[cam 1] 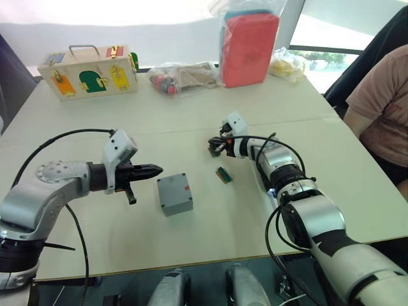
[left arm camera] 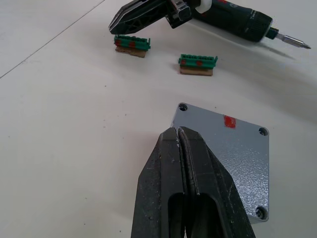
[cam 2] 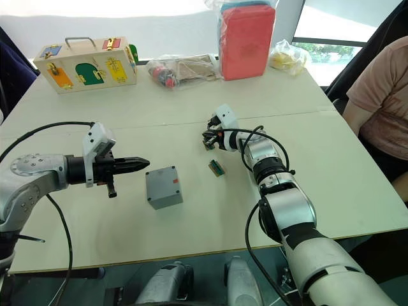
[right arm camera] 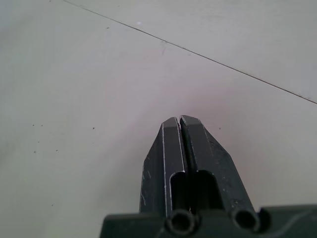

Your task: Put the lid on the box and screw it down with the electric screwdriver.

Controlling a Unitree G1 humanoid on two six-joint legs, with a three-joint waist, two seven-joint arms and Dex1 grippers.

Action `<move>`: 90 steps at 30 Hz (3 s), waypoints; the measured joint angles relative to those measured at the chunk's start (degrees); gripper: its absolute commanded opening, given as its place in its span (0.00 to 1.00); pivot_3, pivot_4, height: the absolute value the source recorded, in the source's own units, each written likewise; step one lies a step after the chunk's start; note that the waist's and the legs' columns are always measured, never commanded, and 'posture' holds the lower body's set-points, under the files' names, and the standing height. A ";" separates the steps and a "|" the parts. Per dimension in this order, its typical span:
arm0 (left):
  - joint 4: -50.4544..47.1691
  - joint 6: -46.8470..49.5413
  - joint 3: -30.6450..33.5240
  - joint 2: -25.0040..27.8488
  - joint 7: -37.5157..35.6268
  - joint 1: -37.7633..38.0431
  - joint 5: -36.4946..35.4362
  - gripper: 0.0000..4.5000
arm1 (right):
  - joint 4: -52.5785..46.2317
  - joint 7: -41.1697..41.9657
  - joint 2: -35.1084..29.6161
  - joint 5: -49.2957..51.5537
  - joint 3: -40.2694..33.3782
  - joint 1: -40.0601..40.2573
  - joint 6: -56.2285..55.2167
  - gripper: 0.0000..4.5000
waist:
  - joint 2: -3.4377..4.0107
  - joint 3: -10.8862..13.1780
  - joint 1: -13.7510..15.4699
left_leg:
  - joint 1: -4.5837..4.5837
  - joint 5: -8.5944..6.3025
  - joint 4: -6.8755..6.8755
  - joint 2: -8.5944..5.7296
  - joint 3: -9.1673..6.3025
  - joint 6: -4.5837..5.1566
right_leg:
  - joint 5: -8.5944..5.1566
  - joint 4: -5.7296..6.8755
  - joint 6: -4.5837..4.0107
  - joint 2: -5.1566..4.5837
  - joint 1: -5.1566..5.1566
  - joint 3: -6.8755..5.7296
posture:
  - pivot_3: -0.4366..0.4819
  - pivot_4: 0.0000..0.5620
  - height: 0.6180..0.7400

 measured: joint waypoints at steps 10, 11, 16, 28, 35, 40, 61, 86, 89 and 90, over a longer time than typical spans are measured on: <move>0.00 -0.98 0.00 -0.41 0.05 -0.01 0.14 0.00 | -2.88 1.69 -0.42 0.63 -0.85 0.01 0.17 0.00 | 0.00 0.00 -0.01 | 0.00 0.00 0.00 0.00 0.00 0.00 | 0.00 0.00 0.00 0.00 -0.01 0.00 | 0.48 0.27 1.00; 0.00 -1.00 0.00 -0.44 0.06 -0.01 0.16 0.00 | -3.46 1.80 -0.44 0.66 -0.93 0.01 0.37 0.00 | 0.00 0.00 0.00 | 0.00 0.00 0.00 0.00 0.00 0.00 | 0.00 0.00 0.00 0.00 0.00 0.00 | 0.48 0.27 1.00; 0.01 -1.01 0.00 -0.49 0.08 -0.01 0.19 0.00 | -5.95 2.53 -0.48 0.95 -1.08 0.19 1.54 0.00 | 0.00 0.00 0.03 | 0.00 0.00 0.00 0.00 0.00 0.00 | 0.00 0.00 0.00 -0.01 0.00 0.00 | 0.48 0.27 1.00; 0.00 -0.98 0.00 -0.48 0.11 0.01 0.19 0.00 | -7.15 1.57 -0.60 -0.29 0.20 4.08 1.89 0.35 | 0.00 0.00 0.00 | 0.00 0.00 0.00 0.00 0.01 0.00 | 0.00 0.01 0.00 -0.01 -0.01 0.00 | 0.48 0.27 1.00; 0.00 -0.92 0.00 -0.47 0.12 0.01 0.14 0.00 | -7.14 1.00 -0.60 -0.60 0.13 4.06 1.83 0.35 | 0.00 0.00 0.05 | 0.00 0.00 0.00 0.00 0.01 0.00 | 0.00 0.01 0.00 -0.01 -0.01 0.00 | 0.48 0.27 1.00; 0.00 -0.91 0.00 -0.47 0.14 0.01 0.14 0.00 | -5.79 0.60 -0.58 -0.63 0.07 4.01 1.64 0.35 | 0.00 0.00 0.03 | 0.00 0.00 0.00 0.00 0.01 0.00 | 0.00 0.01 0.00 -0.01 0.00 0.00 | 0.48 0.27 1.00; -0.01 -0.91 0.00 -0.47 0.29 1.01 0.17 0.00 | -1.22 -0.96 -0.03 -0.63 -0.26 2.17 -0.77 0.19 | 0.00 0.00 0.01 | 0.00 0.00 0.00 0.00 0.00 0.00 | 0.00 0.01 0.00 -0.01 -0.01 0.00 | 0.48 0.27 1.00; -0.03 -1.01 -0.01 -0.49 0.19 1.09 0.22 0.00 | -7.54 3.51 -0.68 1.31 -1.25 2.32 2.36 0.01 | 0.01 0.00 0.01 | 0.00 0.00 0.00 0.00 0.00 0.00 | 0.00 0.02 0.00 -0.01 -0.01 0.00 | 0.48 0.27 1.00; -0.03 -1.02 -0.01 -0.50 0.14 1.09 0.26 0.00 | -9.34 3.75 -0.70 1.69 -1.25 2.92 3.30 0.01 | 0.00 0.00 0.05 | 0.00 0.00 0.00 0.00 0.00 0.00 | 0.00 0.02 0.00 -0.01 -0.01 0.00 | 0.48 0.27 1.00; -0.03 -1.02 -0.01 -0.50 0.13 1.09 0.30 0.00 | -10.16 4.04 -0.70 1.79 -1.24 3.31 3.59 0.01 | 0.01 0.00 0.06 | 0.00 0.00 0.01 0.00 0.00 0.00 | 0.00 0.02 0.00 -0.02 -0.01 0.00 | 0.48 0.27 1.00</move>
